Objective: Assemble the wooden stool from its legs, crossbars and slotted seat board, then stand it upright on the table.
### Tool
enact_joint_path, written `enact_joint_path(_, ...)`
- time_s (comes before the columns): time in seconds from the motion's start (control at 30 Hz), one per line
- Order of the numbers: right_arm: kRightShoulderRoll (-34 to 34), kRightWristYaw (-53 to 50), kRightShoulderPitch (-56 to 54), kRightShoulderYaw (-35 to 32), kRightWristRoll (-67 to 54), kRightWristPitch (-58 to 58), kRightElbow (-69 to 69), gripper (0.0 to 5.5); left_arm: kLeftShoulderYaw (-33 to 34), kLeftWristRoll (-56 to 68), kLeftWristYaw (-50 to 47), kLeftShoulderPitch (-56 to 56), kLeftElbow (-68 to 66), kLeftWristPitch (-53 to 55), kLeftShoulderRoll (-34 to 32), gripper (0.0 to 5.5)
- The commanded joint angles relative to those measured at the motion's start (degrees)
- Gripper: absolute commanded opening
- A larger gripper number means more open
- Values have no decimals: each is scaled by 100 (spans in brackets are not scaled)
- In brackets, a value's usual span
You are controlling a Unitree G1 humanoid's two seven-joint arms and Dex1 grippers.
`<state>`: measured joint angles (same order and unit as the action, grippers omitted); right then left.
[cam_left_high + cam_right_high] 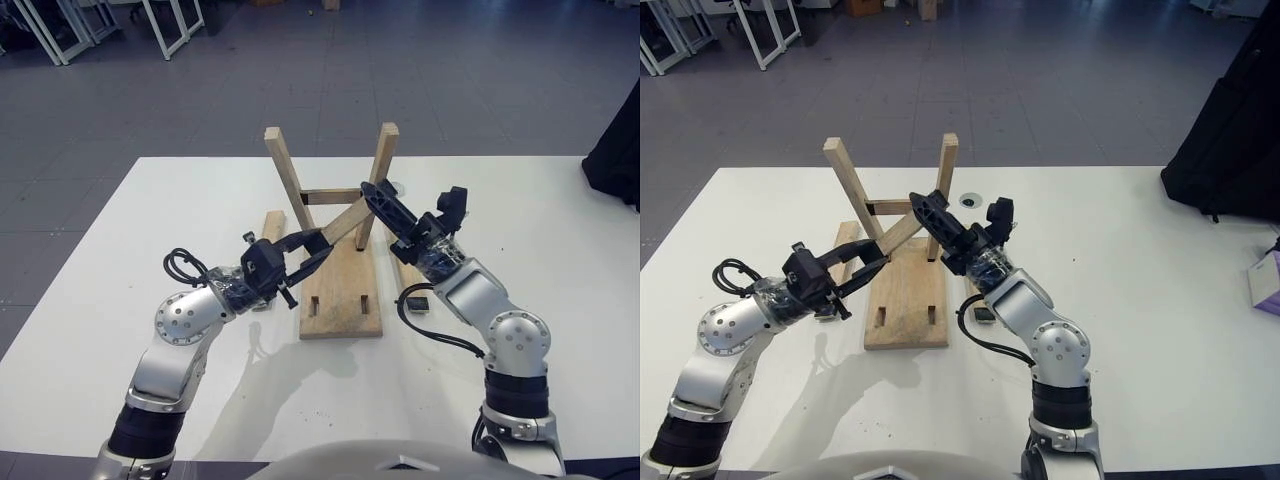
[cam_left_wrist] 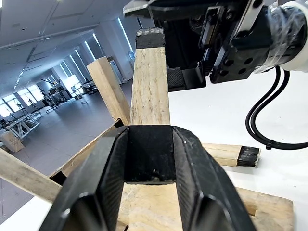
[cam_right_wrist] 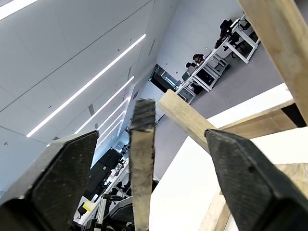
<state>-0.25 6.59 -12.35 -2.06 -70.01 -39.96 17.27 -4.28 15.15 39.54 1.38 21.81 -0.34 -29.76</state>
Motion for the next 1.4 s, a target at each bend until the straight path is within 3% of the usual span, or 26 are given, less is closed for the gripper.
enact_joint_path(0.03, 213, 23, -61, -25, -3, 140, 3, 324, -7, -92, 77, -124, -11, 46, -79, 130)
enact_joint_path(0.53, 265, 135, -177, -153, -140, 61, -225, 43, -25, -390, -159, -180, -343, -45, 156, 130)
enact_joint_path(0.8, 243, 169, -254, -170, -146, 41, -255, 42, -122, -452, -171, -138, -349, 190, 247, 130)
enact_joint_path(0.87, 235, 177, -243, -199, -129, 81, -224, 42, -63, -391, -231, -92, -327, 294, 279, 187)
enact_joint_path(1.07, 13, 243, -205, -203, 424, 272, -167, 42, 35, -442, -232, -4, -247, 281, 158, 281)
enact_joint_path(1.17, -234, -386, 80, -559, 669, 236, 95, 42, 186, -427, -320, 40, -258, 282, 151, 292)
enact_joint_path(1.27, -687, -1109, 436, -634, 1428, 120, 710, 42, 603, 166, -739, 104, 126, 656, 510, 292)
enact_joint_path(1.4, -1220, -1262, -371, -428, 2658, 277, 377, 42, 1141, 1720, -1401, 188, 675, 1239, 1242, 292)
